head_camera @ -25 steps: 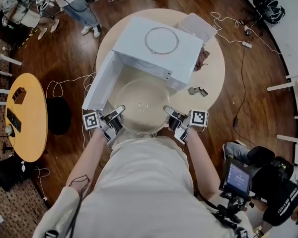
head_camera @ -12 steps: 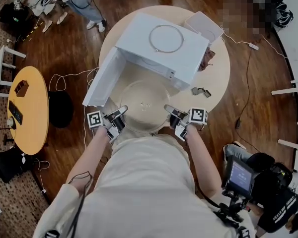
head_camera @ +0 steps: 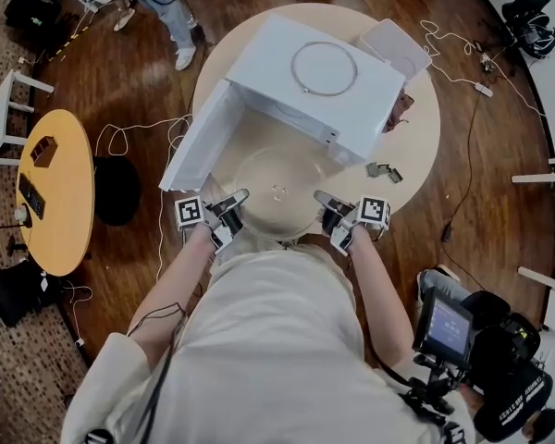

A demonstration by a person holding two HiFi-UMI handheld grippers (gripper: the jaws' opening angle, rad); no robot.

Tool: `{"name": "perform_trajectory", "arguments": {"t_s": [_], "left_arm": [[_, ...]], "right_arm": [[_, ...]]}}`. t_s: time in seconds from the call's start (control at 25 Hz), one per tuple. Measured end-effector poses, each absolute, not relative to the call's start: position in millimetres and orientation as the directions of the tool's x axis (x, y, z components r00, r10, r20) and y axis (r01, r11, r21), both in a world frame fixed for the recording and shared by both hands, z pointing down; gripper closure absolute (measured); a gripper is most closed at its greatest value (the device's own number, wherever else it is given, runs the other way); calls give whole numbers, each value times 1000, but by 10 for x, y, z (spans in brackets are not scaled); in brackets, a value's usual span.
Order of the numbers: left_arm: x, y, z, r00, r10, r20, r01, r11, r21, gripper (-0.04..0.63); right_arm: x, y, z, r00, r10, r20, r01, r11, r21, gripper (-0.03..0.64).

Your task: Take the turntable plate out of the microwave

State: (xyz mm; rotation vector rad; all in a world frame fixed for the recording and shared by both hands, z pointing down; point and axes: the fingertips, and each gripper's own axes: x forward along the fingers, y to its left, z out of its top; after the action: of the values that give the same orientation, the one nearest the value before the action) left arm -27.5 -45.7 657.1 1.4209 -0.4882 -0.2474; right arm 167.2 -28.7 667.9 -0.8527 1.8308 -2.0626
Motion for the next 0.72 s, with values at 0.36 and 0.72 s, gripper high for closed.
{"name": "perform_trajectory", "arguments": {"t_s": [0.36, 0.72], "left_arm": [[-293, -566, 6952, 851, -488, 195, -113, 193, 975, 563], [-318, -567, 7180, 834, -500, 233, -123, 244, 962, 563]], "right_arm": [[1660, -420, 7006, -791, -536, 294, -203, -223, -953, 584], [1641, -454, 7274, -798, -508, 324, -215, -262, -941, 583]]}}
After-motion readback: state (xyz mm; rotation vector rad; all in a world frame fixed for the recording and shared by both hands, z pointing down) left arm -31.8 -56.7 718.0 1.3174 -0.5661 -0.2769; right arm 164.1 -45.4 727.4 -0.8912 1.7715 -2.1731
